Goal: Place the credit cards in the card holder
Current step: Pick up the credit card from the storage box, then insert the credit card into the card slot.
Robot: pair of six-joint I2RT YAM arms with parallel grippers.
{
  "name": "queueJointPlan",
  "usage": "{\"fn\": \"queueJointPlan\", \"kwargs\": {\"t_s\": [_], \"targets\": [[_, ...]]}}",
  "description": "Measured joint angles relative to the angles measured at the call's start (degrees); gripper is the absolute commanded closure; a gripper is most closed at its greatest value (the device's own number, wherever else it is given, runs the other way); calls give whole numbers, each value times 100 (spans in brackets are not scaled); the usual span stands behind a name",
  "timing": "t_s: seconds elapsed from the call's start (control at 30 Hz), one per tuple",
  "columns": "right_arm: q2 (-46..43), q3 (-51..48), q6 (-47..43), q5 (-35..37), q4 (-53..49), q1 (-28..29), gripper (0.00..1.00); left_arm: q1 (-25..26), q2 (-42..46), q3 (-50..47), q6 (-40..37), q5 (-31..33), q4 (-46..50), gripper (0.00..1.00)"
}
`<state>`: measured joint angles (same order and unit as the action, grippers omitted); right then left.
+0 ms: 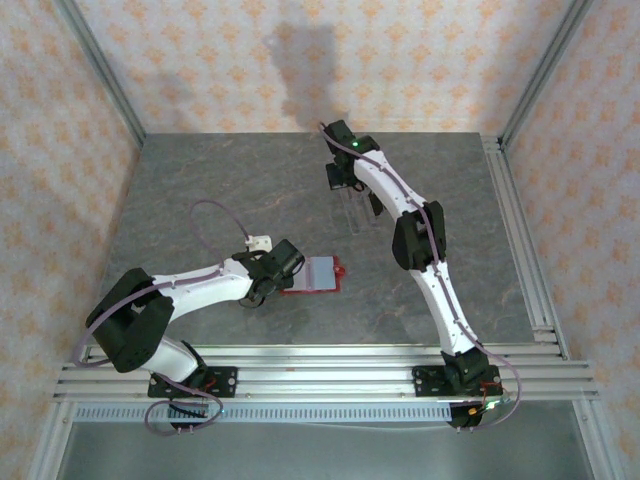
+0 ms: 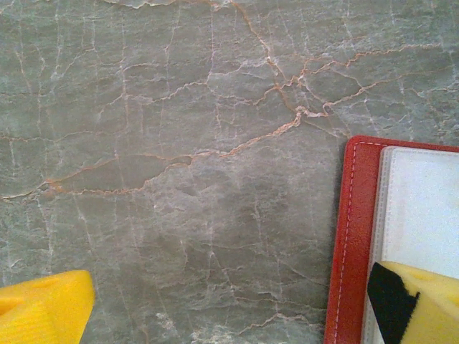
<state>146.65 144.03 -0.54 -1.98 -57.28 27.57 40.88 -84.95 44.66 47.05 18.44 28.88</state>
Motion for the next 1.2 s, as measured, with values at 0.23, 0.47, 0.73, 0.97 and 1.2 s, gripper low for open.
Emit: {"fn": "queueJointPlan", "kwargs": {"t_s": [0.23, 0.47, 0.73, 0.97, 1.2], "targets": [[-374, 0, 153, -415, -48, 0, 100, 0, 79, 136, -28, 129, 109, 0], [-1408, -354, 402, -960, 85, 24, 100, -13, 439, 160, -173, 334, 236, 0], [-3368, -3106, 940, -1582, 1305, 280, 100, -44, 723, 114, -356, 496, 367, 0], [-5211, -6439, 1823, -2197, 2977, 461, 100, -52, 844, -162, -411, 494, 363, 0], [-6953, -9414, 3045, -2326, 5016, 1021, 100, -52, 1008, -365, -446, 446, 313, 0]]}}
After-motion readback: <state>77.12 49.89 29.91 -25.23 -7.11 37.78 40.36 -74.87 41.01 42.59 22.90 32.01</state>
